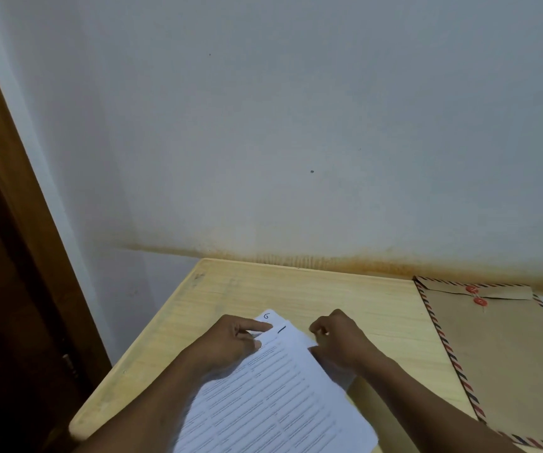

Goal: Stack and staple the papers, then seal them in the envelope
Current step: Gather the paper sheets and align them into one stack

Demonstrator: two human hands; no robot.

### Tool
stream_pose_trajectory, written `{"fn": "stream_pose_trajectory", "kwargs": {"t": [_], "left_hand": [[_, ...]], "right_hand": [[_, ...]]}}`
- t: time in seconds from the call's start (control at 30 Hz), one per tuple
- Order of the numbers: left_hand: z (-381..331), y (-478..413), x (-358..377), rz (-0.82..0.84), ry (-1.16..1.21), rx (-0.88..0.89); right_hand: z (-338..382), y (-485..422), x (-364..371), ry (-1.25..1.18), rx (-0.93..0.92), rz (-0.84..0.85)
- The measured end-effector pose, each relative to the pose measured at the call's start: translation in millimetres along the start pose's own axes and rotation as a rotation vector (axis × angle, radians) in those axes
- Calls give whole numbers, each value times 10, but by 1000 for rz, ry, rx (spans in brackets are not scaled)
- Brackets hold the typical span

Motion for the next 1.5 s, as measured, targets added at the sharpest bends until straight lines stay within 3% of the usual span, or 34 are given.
{"fn": "stream_pose_trajectory", "kwargs": {"t": [0.07, 0.5, 0.63, 0.83, 1.17, 1.5], "left_hand": [[14, 9, -49, 30, 26, -14], [100, -16, -556, -186, 4, 60], [-121, 67, -515, -266, -134, 122], [-259, 102, -477, -322, -153, 148], [-426, 121, -280, -286, -132, 188], [-519, 96, -265, -366, -121, 240]], "right_hand": [[12, -3, -2, 1, -12, -19], [107, 80, 40, -25, -40, -45], [118, 118, -45, -197, -11, -28], [94, 164, -343, -550, 21, -31], [117, 51, -398, -518, 109, 9], [286, 103, -413, -422, -19, -18]]}}
Point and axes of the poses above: each hand's wrist, its own y-axis away from the middle knuckle, its own x-axis out of the palm, z = x × y, the point moved 9 cm from there along -y, towards the middle knuckle, and after that the axes turned 8 degrees about -z, right-handed, at the moved point
